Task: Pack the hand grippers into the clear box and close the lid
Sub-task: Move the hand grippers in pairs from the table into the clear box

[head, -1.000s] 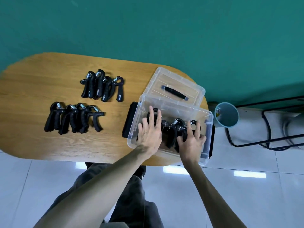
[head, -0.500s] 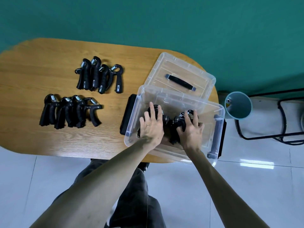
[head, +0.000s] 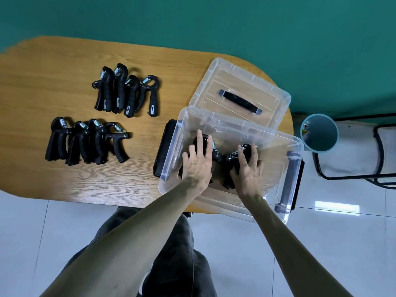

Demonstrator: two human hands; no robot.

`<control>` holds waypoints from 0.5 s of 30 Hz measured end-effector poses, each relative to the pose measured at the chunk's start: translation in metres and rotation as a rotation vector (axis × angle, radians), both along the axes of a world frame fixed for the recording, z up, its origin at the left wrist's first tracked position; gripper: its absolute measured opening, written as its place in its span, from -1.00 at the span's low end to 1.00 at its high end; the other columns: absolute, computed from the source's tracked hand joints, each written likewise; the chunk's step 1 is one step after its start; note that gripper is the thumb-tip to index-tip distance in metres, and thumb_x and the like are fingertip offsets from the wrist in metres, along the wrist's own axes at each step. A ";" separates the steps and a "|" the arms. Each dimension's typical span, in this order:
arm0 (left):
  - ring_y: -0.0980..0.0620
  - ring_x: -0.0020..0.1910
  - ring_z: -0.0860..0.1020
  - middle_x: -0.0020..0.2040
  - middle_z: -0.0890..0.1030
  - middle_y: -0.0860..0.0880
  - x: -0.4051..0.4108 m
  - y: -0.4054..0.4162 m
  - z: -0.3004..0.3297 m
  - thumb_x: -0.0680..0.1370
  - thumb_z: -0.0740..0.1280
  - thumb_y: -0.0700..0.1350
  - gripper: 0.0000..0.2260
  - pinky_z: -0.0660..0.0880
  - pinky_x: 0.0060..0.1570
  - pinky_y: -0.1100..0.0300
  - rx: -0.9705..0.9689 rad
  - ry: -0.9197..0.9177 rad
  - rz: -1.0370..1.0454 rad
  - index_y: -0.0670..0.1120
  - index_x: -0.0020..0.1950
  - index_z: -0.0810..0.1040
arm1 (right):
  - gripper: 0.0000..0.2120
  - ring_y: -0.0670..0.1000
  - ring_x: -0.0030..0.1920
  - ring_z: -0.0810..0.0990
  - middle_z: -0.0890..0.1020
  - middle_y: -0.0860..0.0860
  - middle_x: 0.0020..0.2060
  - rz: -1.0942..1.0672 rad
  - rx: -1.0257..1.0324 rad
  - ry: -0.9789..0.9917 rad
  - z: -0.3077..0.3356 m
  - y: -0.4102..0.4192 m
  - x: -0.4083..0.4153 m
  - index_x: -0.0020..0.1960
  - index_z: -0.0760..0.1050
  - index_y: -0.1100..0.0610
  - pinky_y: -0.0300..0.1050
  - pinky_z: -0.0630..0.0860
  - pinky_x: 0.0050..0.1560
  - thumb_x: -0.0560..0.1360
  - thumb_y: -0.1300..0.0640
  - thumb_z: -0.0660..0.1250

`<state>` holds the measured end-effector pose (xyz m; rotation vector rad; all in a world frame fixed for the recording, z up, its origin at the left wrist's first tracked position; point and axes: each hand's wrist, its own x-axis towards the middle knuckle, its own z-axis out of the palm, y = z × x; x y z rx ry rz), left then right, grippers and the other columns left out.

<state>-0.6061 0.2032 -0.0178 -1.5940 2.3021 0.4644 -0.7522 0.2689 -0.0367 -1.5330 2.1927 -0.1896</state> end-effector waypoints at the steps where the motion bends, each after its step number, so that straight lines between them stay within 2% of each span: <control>1: -0.16 0.22 0.37 0.64 -0.24 -0.27 -0.001 0.000 -0.002 0.49 0.30 -0.36 -0.11 0.39 0.12 -0.03 -0.009 -0.008 -0.008 -0.10 0.67 -0.18 | -0.33 0.44 0.35 0.26 0.02 0.23 0.59 0.006 0.010 -0.003 0.000 0.000 -0.001 0.60 0.16 0.08 0.26 0.44 0.15 0.55 0.20 0.33; 4: -0.14 0.15 0.42 0.66 -0.15 -0.26 0.003 0.000 -0.005 0.57 0.32 -0.24 -0.21 0.41 0.02 0.00 -0.063 0.000 -0.031 -0.08 0.68 -0.07 | -0.38 0.42 0.32 0.30 0.05 0.21 0.58 -0.009 0.041 0.043 0.003 -0.003 0.001 0.59 0.17 0.04 0.30 0.45 0.13 0.58 0.11 0.29; 8: -0.18 0.27 0.38 0.66 -0.12 -0.25 0.010 -0.004 0.004 0.69 0.14 0.01 -0.38 0.40 0.15 -0.07 -0.028 0.034 -0.054 -0.10 0.68 -0.06 | -0.44 0.36 0.30 0.31 0.18 0.21 0.54 -0.080 0.056 0.160 0.013 -0.010 0.005 0.57 0.20 0.01 0.33 0.37 0.26 0.60 -0.07 0.19; 10: -0.21 0.40 0.32 0.66 -0.08 -0.26 0.012 -0.010 0.016 0.70 0.10 0.03 -0.39 0.36 0.21 -0.07 -0.031 0.008 -0.113 -0.14 0.67 -0.06 | -0.46 0.33 0.32 0.31 0.26 0.24 0.48 -0.110 0.035 0.155 0.021 -0.016 0.006 0.56 0.20 0.02 0.31 0.35 0.30 0.61 -0.08 0.14; 12: -0.23 0.55 0.17 0.66 -0.01 -0.23 0.014 -0.016 0.031 0.71 0.09 0.00 -0.41 0.28 0.33 -0.09 -0.046 0.002 -0.210 -0.16 0.67 -0.04 | -0.50 0.32 0.27 0.36 0.35 0.25 0.39 -0.117 0.000 0.182 0.035 -0.022 0.012 0.53 0.23 0.05 0.28 0.39 0.25 0.63 -0.06 0.12; 15: -0.19 0.60 0.09 0.65 0.12 -0.18 0.019 -0.028 0.053 0.68 0.15 -0.01 -0.42 0.15 0.45 -0.11 -0.100 0.062 -0.274 -0.14 0.65 0.06 | -0.59 0.28 0.19 0.41 0.41 0.24 0.31 -0.099 -0.091 0.225 0.058 -0.034 0.026 0.45 0.32 0.12 0.23 0.43 0.16 0.64 0.01 0.11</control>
